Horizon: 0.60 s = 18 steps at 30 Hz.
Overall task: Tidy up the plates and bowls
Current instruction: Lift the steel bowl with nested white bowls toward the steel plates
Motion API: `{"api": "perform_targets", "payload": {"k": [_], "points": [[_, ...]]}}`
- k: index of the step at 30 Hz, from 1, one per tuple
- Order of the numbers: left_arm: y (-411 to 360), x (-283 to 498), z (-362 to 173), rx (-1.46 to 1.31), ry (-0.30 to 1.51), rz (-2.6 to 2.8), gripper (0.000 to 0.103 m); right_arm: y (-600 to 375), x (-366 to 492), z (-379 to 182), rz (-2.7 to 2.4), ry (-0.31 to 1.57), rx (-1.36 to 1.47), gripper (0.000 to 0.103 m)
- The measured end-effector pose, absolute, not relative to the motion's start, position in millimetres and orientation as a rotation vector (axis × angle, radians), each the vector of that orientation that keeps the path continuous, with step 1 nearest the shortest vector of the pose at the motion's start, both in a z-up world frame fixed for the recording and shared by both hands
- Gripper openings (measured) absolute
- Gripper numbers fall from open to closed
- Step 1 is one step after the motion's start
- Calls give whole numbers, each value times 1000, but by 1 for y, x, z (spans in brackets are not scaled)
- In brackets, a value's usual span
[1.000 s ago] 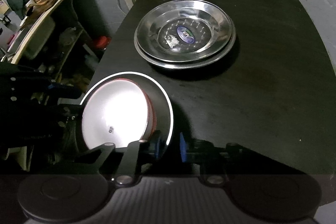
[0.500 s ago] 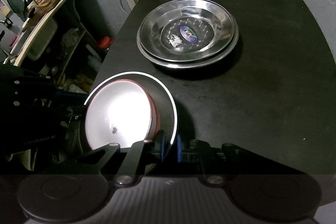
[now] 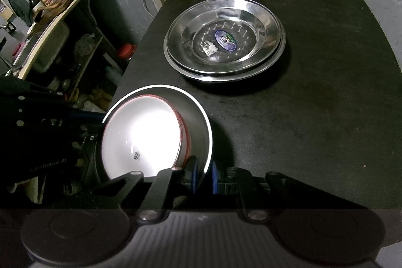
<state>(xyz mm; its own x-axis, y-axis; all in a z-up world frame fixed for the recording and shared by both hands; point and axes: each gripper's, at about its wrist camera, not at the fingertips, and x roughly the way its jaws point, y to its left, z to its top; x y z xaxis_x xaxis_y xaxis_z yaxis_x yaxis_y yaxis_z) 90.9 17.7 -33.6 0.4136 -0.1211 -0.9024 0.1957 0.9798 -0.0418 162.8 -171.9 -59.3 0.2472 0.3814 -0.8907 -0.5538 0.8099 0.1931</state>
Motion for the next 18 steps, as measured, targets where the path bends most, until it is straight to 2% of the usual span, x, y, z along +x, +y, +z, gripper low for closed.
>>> {"api": "perform_targets", "payload": {"k": [18], "points": [[19, 94, -34, 81, 1127, -210, 10, -176, 166, -61, 643, 1179, -129, 14]]}}
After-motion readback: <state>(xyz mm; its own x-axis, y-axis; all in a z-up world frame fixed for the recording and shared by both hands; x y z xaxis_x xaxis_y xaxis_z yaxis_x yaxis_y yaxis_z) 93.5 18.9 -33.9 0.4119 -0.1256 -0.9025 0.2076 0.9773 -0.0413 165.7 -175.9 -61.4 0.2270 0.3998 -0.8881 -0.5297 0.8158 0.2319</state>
